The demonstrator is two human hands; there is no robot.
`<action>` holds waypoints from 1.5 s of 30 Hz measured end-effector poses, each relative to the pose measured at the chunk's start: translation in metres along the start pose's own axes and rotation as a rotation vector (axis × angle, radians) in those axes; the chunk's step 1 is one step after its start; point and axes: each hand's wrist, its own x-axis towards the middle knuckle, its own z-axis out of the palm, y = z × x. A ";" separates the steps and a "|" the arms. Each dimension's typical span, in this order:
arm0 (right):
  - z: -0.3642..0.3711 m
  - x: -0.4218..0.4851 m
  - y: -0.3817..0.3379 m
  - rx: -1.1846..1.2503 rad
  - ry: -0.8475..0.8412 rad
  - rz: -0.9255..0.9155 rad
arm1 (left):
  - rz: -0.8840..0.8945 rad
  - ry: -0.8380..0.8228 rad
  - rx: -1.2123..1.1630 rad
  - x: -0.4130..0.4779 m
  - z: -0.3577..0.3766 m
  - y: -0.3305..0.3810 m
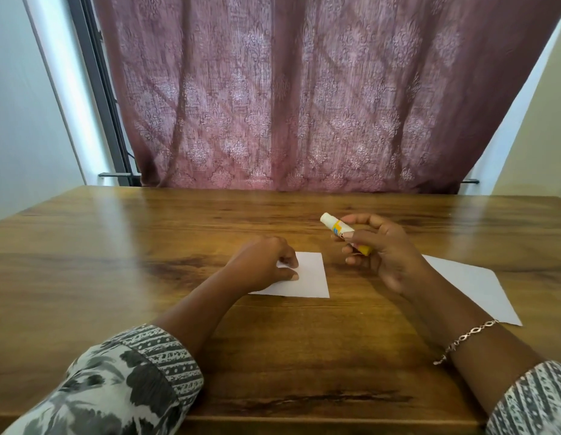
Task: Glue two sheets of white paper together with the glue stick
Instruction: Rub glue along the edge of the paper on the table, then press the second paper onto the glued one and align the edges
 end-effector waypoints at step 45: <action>-0.134 0.030 -0.040 -0.981 0.066 -0.043 | 0.009 0.010 -0.010 0.003 0.003 -0.006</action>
